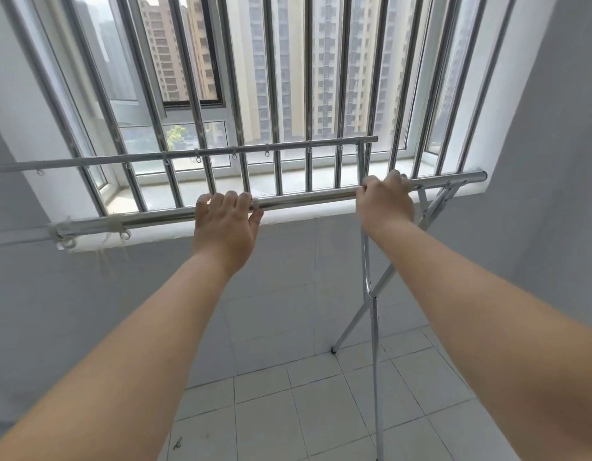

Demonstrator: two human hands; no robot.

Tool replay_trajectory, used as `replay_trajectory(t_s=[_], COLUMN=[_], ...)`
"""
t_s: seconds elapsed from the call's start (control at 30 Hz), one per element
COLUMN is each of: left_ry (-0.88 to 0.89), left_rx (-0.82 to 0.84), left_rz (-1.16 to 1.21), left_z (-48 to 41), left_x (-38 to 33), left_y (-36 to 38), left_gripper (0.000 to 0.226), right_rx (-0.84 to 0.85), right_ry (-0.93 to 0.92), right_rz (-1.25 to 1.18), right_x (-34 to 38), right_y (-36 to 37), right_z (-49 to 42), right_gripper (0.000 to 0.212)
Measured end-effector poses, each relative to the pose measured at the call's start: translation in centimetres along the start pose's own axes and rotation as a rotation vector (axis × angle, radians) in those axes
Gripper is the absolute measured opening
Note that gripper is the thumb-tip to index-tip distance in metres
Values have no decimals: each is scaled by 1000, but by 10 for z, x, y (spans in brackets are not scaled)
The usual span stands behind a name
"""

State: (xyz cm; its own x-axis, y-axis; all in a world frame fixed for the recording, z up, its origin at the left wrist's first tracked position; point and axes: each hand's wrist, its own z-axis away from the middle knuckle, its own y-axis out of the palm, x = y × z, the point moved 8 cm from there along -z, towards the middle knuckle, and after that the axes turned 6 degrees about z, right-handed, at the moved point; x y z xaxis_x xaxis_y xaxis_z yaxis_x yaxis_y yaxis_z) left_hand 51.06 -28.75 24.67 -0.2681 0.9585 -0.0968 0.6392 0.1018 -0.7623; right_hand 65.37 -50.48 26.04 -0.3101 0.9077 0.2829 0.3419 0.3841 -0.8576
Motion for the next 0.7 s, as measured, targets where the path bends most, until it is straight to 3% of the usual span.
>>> replay_trajectory(t_s=[0.07,0.2,0.37,0.7], left_ry=[4,3,-13,-40], left_rx=[5,15,33,29], left_rz=[13,31,68,128], left_z=[-1,1,0,0], left_x=[0,1,4,3], left_y=[0,2,2,1], left_gripper=[31,30,35,40], right_rx=[-58,0,61,88], right_ry=[-165,-434,-428,-460], right_rz=[30,-32,38,68], right_x=[23,67,71,70], right_y=[-4,8,22,24], right_z=[8,31,38,38], right_gripper=[31,38,64,71])
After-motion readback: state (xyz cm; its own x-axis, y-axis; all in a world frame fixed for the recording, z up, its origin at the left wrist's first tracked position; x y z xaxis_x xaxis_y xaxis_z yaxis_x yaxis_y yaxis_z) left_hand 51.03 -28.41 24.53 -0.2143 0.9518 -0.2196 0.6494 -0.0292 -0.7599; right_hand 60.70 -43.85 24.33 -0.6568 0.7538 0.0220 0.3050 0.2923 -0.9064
